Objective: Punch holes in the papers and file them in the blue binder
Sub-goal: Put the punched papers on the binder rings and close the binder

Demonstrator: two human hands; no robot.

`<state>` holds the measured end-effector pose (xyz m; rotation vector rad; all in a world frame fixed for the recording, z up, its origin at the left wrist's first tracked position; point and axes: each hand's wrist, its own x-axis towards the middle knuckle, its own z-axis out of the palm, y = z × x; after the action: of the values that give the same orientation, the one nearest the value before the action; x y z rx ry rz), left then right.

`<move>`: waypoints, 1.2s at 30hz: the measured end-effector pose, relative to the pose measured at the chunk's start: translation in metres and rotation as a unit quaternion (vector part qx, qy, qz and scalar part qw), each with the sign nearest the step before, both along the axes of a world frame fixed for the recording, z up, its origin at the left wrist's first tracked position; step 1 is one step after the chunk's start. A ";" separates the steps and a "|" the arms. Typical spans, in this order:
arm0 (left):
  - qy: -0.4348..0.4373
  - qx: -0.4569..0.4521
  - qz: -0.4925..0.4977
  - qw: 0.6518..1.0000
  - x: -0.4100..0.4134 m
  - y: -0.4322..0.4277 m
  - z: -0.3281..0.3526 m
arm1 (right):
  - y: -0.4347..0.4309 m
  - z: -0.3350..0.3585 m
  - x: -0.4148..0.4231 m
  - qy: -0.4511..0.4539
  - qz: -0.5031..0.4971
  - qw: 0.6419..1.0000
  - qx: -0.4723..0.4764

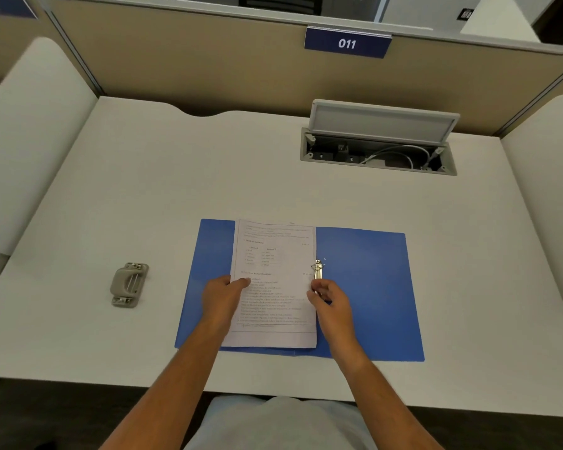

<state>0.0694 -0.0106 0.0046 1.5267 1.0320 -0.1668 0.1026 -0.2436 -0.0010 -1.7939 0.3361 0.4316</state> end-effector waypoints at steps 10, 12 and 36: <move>0.049 0.271 -0.126 0.953 0.000 -0.038 0.001 | -0.018 -0.008 -0.001 0.003 0.010 1.000 -0.005; 0.033 0.228 -0.103 0.968 0.002 -0.038 -0.002 | -0.020 -0.007 -0.001 0.001 0.019 1.000 -0.009; -0.197 -0.004 -0.233 0.952 0.013 -0.139 0.067 | -0.080 0.061 0.000 0.029 -0.011 0.993 0.110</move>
<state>0.0821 -0.1496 0.0712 1.6899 0.3454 -0.1846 0.1028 -0.3233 0.0598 -1.5642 0.3345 0.4877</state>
